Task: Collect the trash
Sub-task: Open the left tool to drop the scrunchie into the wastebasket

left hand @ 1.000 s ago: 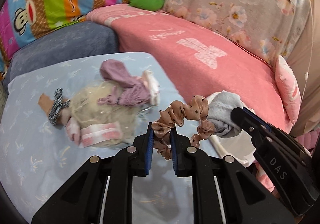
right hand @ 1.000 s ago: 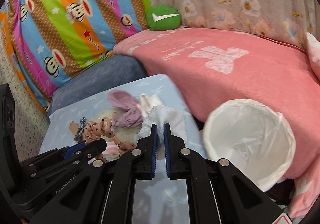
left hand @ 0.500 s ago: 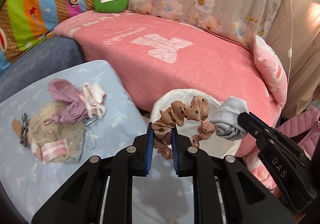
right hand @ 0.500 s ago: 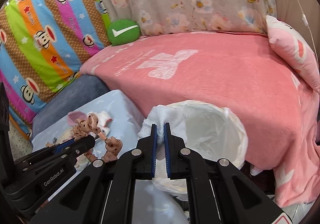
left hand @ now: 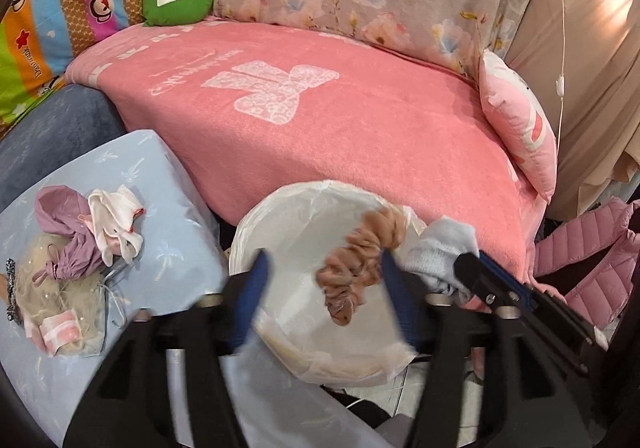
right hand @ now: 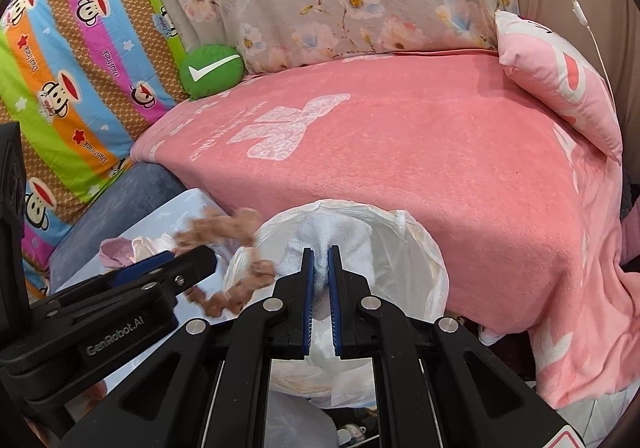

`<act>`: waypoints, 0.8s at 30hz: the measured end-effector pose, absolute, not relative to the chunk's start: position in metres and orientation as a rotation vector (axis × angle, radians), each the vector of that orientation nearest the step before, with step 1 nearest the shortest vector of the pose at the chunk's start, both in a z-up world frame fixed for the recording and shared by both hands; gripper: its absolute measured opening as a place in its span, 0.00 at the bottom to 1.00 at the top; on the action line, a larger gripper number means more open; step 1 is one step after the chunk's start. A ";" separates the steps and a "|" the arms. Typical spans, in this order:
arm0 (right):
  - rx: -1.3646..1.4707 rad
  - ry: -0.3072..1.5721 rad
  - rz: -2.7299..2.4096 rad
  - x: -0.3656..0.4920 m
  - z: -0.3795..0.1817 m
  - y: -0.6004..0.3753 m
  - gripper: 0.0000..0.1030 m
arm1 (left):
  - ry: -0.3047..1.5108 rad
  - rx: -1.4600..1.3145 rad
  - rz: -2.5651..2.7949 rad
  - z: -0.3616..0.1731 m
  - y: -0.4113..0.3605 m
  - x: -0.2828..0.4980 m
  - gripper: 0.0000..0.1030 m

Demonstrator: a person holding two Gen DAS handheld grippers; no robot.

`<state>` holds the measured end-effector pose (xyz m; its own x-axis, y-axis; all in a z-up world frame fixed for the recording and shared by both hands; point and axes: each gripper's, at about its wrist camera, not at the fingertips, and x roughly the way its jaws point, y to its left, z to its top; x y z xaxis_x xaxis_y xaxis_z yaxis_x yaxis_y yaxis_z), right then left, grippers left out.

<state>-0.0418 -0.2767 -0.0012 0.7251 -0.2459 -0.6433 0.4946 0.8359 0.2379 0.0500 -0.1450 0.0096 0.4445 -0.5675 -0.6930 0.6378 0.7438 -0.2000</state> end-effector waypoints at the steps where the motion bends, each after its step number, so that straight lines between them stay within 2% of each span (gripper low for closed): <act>1: 0.418 0.640 -0.422 -0.041 -0.002 -0.277 0.07 | 0.799 0.084 -0.741 0.012 -0.144 0.049 0.69; 3: 0.420 0.640 -0.420 -0.041 -0.003 -0.277 0.07 | 0.784 0.087 -0.741 0.016 -0.144 0.048 0.76; 9: 0.420 0.640 -0.411 -0.035 -0.003 -0.276 0.08 | 0.773 0.107 -0.696 0.017 -0.140 0.053 0.76; 12: 0.415 0.644 -0.399 -0.032 -0.004 -0.274 0.12 | 0.781 0.098 -0.678 0.014 -0.134 0.056 0.76; 15: 0.403 0.641 -0.402 -0.030 -0.003 -0.269 0.12 | 0.785 0.097 -0.654 0.011 -0.127 0.059 0.76; 19: 0.405 0.638 -0.399 -0.028 -0.002 -0.265 0.25 | 0.793 0.093 -0.631 0.007 -0.118 0.061 0.76; 24: 0.386 0.645 -0.377 -0.021 0.000 -0.254 0.26 | 0.795 0.082 -0.605 0.007 -0.104 0.063 0.76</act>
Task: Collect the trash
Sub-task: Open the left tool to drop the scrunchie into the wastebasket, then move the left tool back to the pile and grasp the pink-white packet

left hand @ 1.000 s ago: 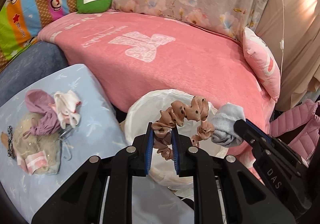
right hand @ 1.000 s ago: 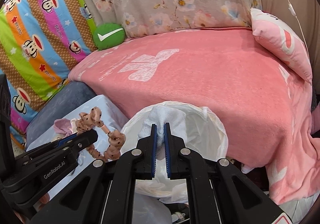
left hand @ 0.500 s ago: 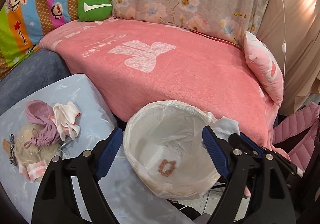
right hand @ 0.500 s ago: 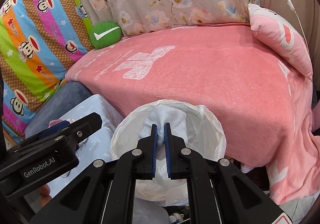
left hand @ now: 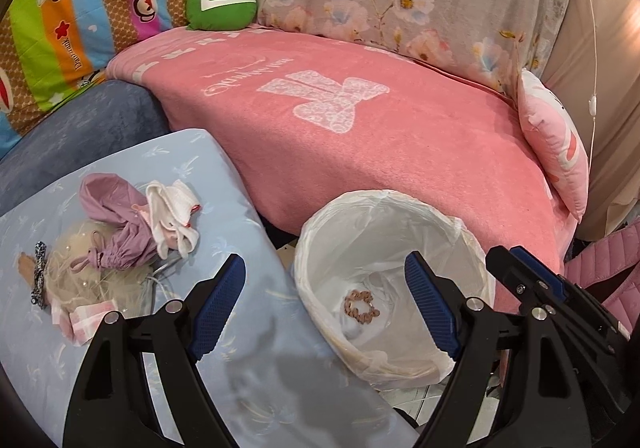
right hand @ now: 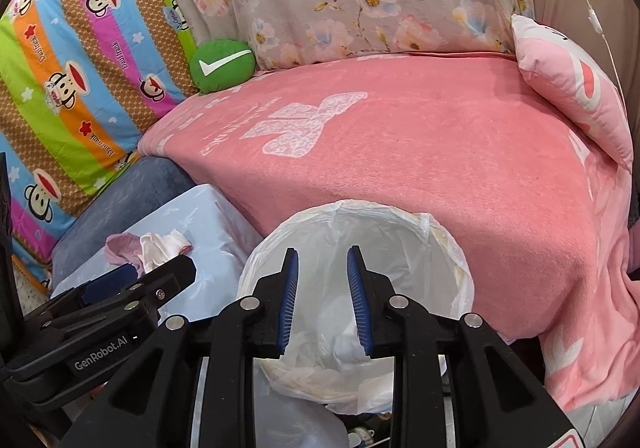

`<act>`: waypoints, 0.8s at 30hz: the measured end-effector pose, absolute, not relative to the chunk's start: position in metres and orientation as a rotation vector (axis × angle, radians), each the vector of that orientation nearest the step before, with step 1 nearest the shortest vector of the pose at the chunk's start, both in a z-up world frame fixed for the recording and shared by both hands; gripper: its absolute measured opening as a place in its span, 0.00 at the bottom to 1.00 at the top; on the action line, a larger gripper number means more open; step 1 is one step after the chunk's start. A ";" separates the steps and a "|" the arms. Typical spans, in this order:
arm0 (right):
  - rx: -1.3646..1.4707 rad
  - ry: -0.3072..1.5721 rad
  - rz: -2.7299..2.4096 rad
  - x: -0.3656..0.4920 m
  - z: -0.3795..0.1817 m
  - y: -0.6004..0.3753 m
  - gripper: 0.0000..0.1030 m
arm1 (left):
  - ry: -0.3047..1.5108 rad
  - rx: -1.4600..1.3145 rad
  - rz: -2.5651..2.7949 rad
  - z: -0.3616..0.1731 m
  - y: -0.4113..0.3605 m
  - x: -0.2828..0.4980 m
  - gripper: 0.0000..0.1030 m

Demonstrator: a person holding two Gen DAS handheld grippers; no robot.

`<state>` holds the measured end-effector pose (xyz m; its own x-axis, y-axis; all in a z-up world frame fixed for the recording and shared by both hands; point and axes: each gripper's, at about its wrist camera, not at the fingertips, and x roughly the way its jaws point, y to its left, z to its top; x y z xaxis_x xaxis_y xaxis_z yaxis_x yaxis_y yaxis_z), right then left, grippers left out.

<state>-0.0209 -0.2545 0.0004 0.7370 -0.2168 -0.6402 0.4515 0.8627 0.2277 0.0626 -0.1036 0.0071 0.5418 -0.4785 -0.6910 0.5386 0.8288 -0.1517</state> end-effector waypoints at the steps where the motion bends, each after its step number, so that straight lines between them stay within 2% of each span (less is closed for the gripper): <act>1: 0.382 0.648 -0.373 -0.020 0.001 -0.252 0.26 | 0.794 0.082 -0.597 0.006 -0.101 0.063 0.76; 6: 0.358 0.658 -0.342 -0.015 0.002 -0.233 0.30 | 0.796 0.067 -0.565 0.005 -0.085 0.066 0.76; 18: 0.305 0.691 -0.274 -0.004 0.001 -0.191 0.31 | 0.833 -0.003 -0.489 -0.002 -0.040 0.074 0.76; 24: 0.287 0.695 -0.253 0.003 0.004 -0.175 0.37 | 0.837 -0.036 -0.451 -0.004 -0.017 0.079 0.77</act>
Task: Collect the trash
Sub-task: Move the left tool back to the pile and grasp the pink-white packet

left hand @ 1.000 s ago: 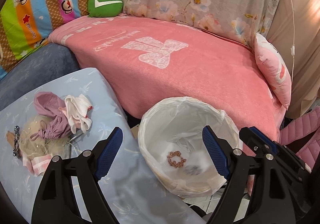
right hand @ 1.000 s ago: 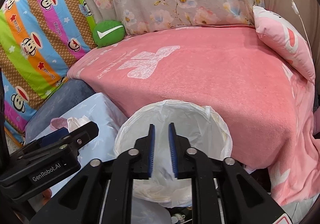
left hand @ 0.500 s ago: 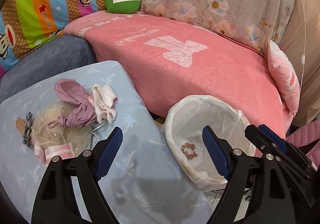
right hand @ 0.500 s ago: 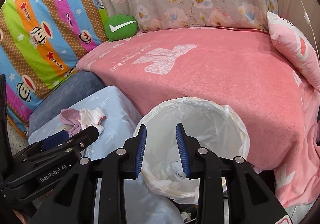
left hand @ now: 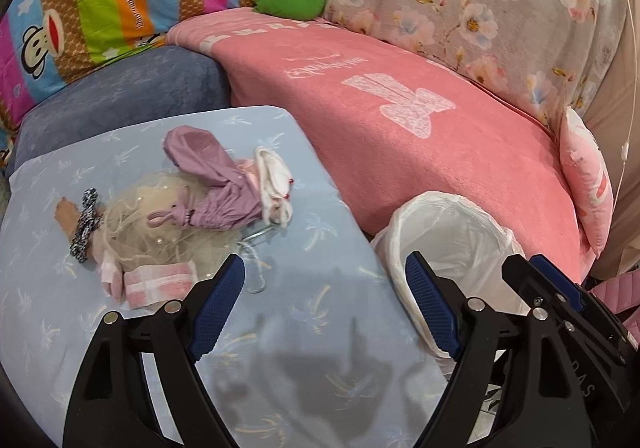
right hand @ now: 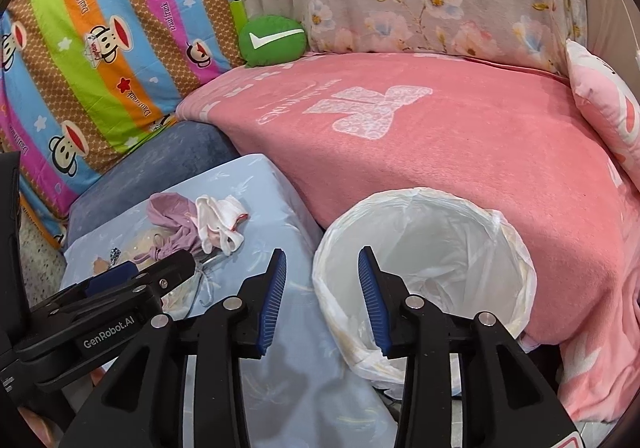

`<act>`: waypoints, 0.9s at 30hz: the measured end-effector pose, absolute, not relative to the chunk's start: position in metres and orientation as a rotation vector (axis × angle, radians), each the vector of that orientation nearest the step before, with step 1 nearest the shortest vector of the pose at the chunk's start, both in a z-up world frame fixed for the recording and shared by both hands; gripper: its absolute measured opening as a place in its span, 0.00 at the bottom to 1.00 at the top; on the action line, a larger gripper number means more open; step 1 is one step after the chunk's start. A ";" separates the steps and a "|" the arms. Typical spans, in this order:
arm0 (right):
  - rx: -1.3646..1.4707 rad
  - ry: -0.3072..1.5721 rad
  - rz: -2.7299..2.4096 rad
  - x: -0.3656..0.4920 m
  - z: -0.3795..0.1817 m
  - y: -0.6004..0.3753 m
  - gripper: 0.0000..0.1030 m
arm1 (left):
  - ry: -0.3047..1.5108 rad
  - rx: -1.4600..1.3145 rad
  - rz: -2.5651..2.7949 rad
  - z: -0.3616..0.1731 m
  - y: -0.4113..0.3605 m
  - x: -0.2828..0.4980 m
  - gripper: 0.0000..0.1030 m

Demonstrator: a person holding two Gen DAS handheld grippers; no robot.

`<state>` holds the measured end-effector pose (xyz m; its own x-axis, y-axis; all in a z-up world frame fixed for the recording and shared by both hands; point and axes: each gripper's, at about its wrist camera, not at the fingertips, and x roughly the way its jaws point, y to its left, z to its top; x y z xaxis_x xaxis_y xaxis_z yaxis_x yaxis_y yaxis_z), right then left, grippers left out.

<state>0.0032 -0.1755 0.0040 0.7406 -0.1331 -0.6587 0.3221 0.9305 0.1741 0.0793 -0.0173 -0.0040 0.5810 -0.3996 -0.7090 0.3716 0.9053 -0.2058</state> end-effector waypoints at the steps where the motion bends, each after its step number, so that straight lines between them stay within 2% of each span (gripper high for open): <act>1: 0.283 0.697 -0.249 0.005 0.004 -0.172 0.37 | 0.841 -0.042 -0.443 -0.005 -0.013 0.081 0.77; 14: 0.237 0.747 -0.184 0.025 -0.008 -0.130 0.38 | 0.890 -0.111 -0.338 -0.028 0.042 0.093 0.77; 18: 0.223 0.759 -0.163 0.031 -0.012 -0.117 0.42 | 0.908 -0.140 -0.302 -0.038 0.062 0.099 0.84; 27: 0.206 0.798 -0.120 0.048 -0.026 -0.088 0.42 | 0.966 -0.215 -0.174 -0.065 0.113 0.118 0.85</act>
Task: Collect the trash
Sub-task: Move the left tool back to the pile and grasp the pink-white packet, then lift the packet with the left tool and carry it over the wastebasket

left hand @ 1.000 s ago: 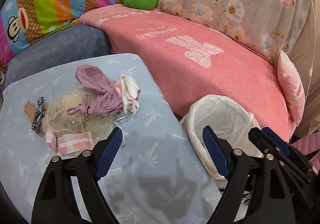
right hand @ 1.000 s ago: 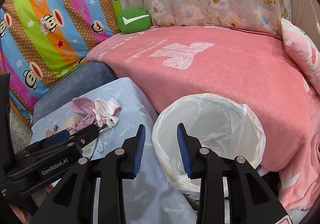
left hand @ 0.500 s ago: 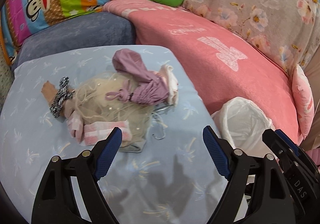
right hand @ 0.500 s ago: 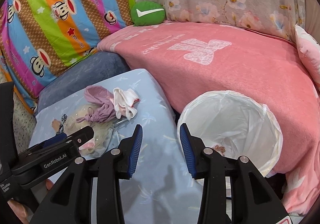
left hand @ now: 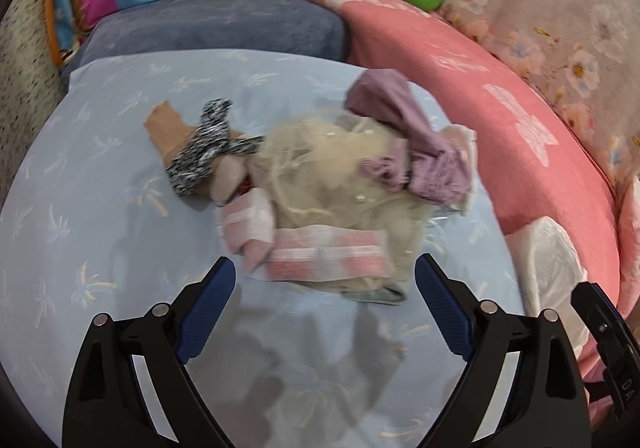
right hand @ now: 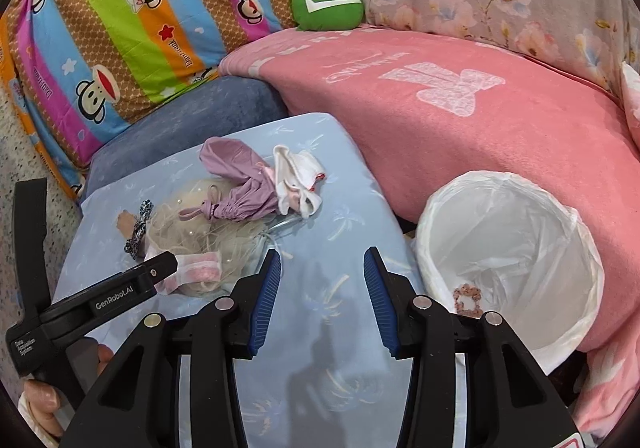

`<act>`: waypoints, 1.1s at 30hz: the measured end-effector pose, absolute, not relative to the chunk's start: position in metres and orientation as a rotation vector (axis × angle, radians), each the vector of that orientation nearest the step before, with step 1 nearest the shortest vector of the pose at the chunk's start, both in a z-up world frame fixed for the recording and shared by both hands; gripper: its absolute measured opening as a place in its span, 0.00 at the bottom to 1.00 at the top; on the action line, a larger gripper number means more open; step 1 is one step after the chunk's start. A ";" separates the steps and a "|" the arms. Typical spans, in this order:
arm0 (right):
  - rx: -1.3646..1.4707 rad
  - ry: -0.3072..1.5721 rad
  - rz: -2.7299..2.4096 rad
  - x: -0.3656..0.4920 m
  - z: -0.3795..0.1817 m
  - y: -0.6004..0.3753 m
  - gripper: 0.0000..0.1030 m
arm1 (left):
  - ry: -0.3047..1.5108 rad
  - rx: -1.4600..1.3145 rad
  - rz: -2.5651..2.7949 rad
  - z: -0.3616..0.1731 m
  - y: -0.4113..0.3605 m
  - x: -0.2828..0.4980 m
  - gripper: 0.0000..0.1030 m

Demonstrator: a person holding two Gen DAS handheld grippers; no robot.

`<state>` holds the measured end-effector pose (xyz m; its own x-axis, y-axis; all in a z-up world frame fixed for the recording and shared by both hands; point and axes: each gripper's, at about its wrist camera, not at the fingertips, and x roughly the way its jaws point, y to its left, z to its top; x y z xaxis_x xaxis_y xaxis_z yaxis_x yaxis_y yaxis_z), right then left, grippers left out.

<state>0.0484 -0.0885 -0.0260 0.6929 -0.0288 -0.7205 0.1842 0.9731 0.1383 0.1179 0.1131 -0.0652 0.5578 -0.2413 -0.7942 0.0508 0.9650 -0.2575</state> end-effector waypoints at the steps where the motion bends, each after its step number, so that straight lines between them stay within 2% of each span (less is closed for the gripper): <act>1: 0.204 0.803 -0.115 0.051 -0.028 -0.085 0.43 | 0.967 -0.222 -0.162 -0.068 0.119 0.120 0.85; 9: 0.190 0.835 -0.085 0.069 -0.040 -0.067 0.43 | 1.014 -0.279 -0.108 -0.089 0.141 0.132 0.84; 12: 0.191 0.848 -0.072 0.077 -0.044 -0.060 0.43 | 1.030 -0.289 -0.100 -0.094 0.144 0.135 0.81; 17: 0.194 0.868 -0.042 0.092 -0.054 -0.048 0.43 | 1.042 -0.301 -0.114 -0.098 0.146 0.139 0.66; 19: 0.202 0.880 -0.031 0.098 -0.059 -0.043 0.43 | 1.044 -0.308 -0.124 -0.098 0.149 0.140 0.55; 22: 0.209 0.904 -0.017 0.110 -0.068 -0.037 0.43 | 1.051 -0.326 -0.139 -0.100 0.154 0.141 0.28; 24: 0.221 0.921 -0.005 0.116 -0.074 -0.033 0.43 | 1.053 -0.337 -0.149 -0.100 0.158 0.139 0.17; 33: 0.252 0.954 0.067 0.143 -0.086 -0.001 0.43 | 1.009 -0.296 -0.132 -0.083 0.162 0.131 0.15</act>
